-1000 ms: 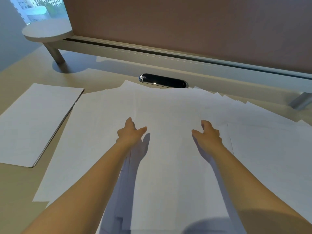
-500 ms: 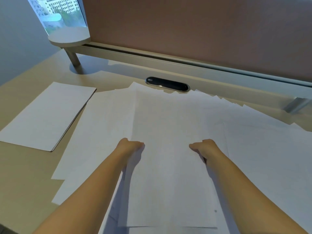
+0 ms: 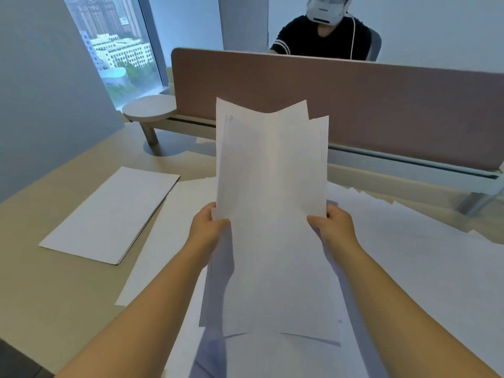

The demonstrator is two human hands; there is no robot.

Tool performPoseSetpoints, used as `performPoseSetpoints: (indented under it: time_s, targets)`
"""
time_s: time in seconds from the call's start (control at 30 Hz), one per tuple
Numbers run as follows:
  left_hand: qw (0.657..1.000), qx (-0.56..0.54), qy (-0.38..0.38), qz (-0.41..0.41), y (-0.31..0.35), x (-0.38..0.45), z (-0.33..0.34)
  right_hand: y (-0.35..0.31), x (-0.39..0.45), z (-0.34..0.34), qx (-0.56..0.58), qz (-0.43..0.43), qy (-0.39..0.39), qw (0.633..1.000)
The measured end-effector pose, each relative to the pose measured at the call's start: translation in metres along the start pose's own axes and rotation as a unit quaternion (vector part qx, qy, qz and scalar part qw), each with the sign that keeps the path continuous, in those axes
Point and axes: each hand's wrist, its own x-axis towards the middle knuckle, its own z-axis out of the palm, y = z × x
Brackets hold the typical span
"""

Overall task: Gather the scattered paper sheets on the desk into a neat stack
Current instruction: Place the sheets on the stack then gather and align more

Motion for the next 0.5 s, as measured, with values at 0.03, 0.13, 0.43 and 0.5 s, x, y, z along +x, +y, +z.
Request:
performPoseSetpoints:
  time_s: [0.03, 0.13, 0.43, 0.5]
  targets:
    - [1.0, -0.007, 0.009, 0.012, 0.011, -0.001, -0.008, -0.013, -0.003, 0.005, 0.004, -0.014, 0.0, 1.0]
    - [0.998, -0.028, 0.032, 0.044, 0.041, -0.004, -0.024, -0.049, -0.012, 0.017, 0.0, -0.06, -0.015, 0.998]
    - [0.98, -0.105, 0.081, 0.149, 0.098, -0.017, -0.048, -0.119, -0.028, 0.041, -0.013, -0.143, -0.013, 0.99]
    - [0.977, -0.108, 0.09, 0.163, 0.103, -0.016, -0.052, -0.126, -0.03, 0.043, -0.008, -0.151, -0.013, 0.988]
